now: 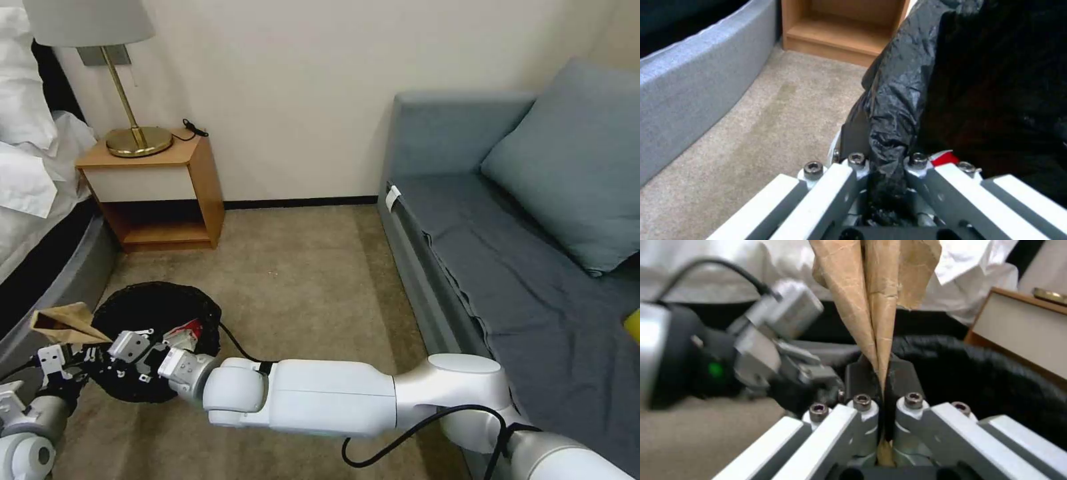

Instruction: Pick up the trash bin, then pick up the garbage on the floor and place it into the trash bin.

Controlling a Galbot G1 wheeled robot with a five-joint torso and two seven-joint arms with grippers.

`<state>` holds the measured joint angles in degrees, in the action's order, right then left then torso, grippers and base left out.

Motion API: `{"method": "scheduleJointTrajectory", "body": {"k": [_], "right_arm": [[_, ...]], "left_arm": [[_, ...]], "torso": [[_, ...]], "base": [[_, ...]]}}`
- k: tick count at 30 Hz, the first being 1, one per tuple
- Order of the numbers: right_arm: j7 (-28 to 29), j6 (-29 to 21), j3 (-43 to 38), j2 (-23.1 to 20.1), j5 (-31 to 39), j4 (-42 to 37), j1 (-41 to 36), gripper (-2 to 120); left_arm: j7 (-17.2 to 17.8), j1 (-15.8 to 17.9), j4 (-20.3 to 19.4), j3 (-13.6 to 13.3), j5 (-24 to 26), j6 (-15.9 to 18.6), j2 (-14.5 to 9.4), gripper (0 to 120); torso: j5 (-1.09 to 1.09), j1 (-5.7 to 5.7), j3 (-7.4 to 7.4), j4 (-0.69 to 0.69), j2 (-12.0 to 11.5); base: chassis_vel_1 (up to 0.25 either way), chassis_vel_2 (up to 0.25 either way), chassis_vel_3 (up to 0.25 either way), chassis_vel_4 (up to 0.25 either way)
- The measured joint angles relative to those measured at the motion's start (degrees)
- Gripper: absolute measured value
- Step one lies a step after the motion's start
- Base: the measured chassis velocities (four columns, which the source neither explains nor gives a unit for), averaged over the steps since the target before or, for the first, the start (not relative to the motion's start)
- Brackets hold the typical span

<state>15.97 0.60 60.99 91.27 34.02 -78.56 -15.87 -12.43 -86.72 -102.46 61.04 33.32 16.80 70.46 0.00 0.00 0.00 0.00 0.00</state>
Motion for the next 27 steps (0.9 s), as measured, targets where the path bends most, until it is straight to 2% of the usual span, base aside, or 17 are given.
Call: {"method": "scheduleJointTrajectory", "body": {"k": [4,7,9,11,13,17,19,22,23,25,27], "right_arm": [[0.2,0.3,-0.1,0.1,-0.7,1.9,-0.5,10],[0.2,1.0,-0.5,-0.2,-1.7,3.8,-0.9,25],[0.1,1.0,-0.6,-0.4,-1.9,4.2,-1.1,28],[0.1,1.0,-1.0,-1.1,-2.4,5.0,-1.6,40],[0.2,1.0,-1.1,-1.3,-2.6,5.2,-1.7,43],[0.6,-0.3,-1.6,-2.4,-2.6,4.9,-1.5,61],[0.8,-0.7,-1.7,-2.7,-2.6,4.7,-1.2,64],[2.7,-2.4,-2.4,-4.0,-2.5,3.0,-0.3,79],[2.7,-2.4,-2.4,-4.0,-2.5,3.0,-0.3,79],[6.1,-4.3,-3.8,-5.7,-1.9,0.9,0.5,89],[7.4,-4.9,-4.7,-6.7,-1.9,0.1,0.7,92]], "left_arm": [[0.0,-0.1,-0.2,0.2,0.7,0.0,0.2,1],[0.0,-0.3,-0.3,0.6,1.2,0.0,0.3,1],[-0.1,-0.4,-0.4,0.6,1.3,0.0,0.3,1],[-0.2,-0.5,-0.5,0.8,1.6,0.0,0.3,1],[-0.2,-0.5,-0.6,0.8,1.7,0.0,0.3,1],[-0.2,-0.5,-0.8,0.6,1.7,0.2,0.5,1],[-0.1,-0.5,-0.9,0.6,1.7,0.3,0.5,1],[0.2,-0.5,-1.0,0.6,1.9,0.6,0.7,1],[0.2,-0.5,-1.0,0.6,1.9,0.6,0.7,1],[0.8,-0.5,-0.9,0.5,2.5,0.9,0.7,1],[1.2,-0.5,-0.9,0.4,2.8,1.1,0.8,1]], "torso": [[0.0,0.0,0.0,-0.01,0.0],[0.0,0.0,0.0,0.0,0.0],[0.0,0.0,0.0,0.0,0.0],[0.0,0.0,0.0,0.0,0.0],[0.0,0.0,0.0,-0.01,0.0],[0.0,0.0,0.0,0.0,0.0],[0.0,0.0,0.0,0.0,0.0],[0.01,0.0,0.0,0.0,0.0],[0.01,0.0,0.0,0.0,0.0],[0.01,0.0,0.0,0.01,0.0],[0.01,0.0,0.0,0.01,0.0]], "base": [[0.0,0.0,0.0,0.0],[0.0,0.0,0.0,0.0],[0.0,0.0,0.0,0.0],[0.0,0.0,0.0,0.0],[0.0,0.0,0.0,0.0],[0.0,0.0,0.0,0.0],[0.0,0.0,0.0,0.0],[0.0,0.0,0.0,0.0],[0.0,0.0,0.0,0.0],[0.0,0.0,0.0,0.0],[0.0,0.0,0.0,0.0]]}}
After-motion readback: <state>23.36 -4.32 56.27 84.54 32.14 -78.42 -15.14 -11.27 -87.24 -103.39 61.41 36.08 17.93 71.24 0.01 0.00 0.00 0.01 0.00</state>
